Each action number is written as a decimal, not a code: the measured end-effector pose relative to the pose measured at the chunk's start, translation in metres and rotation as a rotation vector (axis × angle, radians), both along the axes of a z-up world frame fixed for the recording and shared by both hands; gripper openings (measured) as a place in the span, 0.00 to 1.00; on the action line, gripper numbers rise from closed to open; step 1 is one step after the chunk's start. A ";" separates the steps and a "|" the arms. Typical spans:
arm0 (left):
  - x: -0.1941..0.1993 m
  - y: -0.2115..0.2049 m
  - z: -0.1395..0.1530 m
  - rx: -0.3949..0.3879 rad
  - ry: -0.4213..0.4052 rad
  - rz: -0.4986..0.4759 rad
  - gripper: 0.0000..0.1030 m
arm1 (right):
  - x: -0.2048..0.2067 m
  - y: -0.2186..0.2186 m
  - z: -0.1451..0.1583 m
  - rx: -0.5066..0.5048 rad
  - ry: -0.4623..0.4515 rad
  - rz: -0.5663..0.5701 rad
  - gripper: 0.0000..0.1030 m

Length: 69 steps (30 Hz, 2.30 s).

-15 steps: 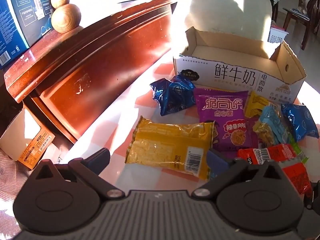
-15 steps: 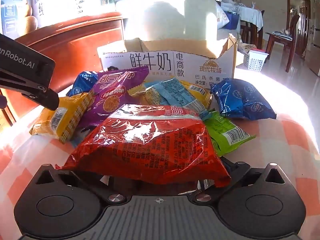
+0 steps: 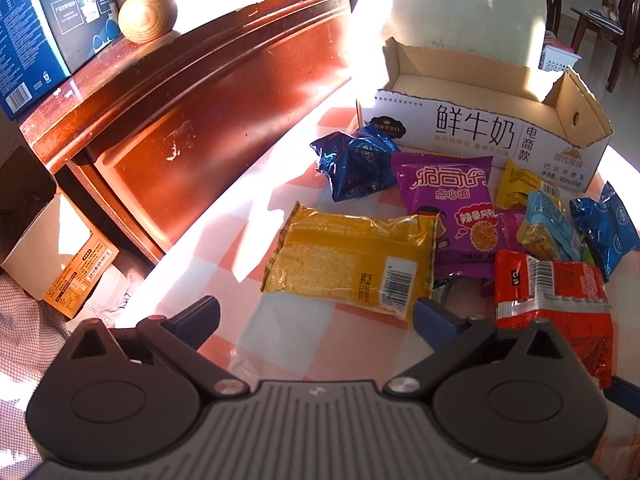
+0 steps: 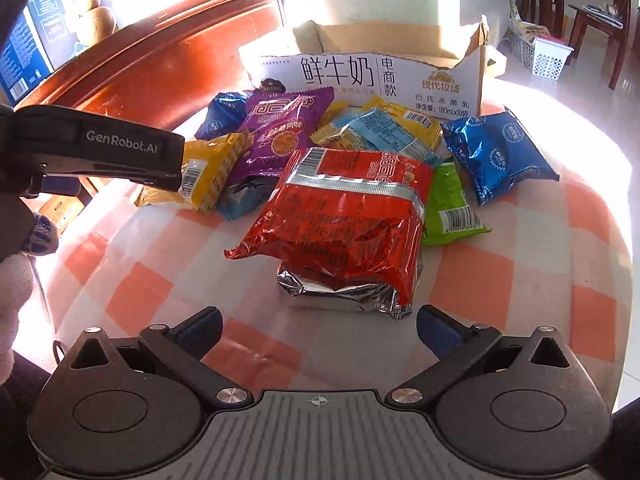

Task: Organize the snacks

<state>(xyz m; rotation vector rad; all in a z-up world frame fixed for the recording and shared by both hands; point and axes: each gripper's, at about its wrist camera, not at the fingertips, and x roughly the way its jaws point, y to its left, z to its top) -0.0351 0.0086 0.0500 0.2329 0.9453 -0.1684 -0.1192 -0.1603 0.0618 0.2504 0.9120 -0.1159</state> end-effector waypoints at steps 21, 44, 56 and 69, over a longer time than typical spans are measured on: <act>-0.009 -0.019 0.013 0.027 0.019 -0.059 0.99 | 0.048 -0.053 0.031 -0.072 0.093 -0.137 1.00; -0.013 -0.029 0.011 0.020 0.005 -0.053 0.98 | 0.051 -0.047 0.021 -0.165 0.103 -0.157 1.00; -0.013 -0.030 0.012 0.024 0.000 -0.053 0.98 | 0.051 -0.047 0.021 -0.157 0.108 -0.160 1.00; -0.014 -0.032 0.013 0.028 -0.007 -0.054 0.98 | 0.051 -0.049 0.020 -0.155 0.107 -0.167 1.00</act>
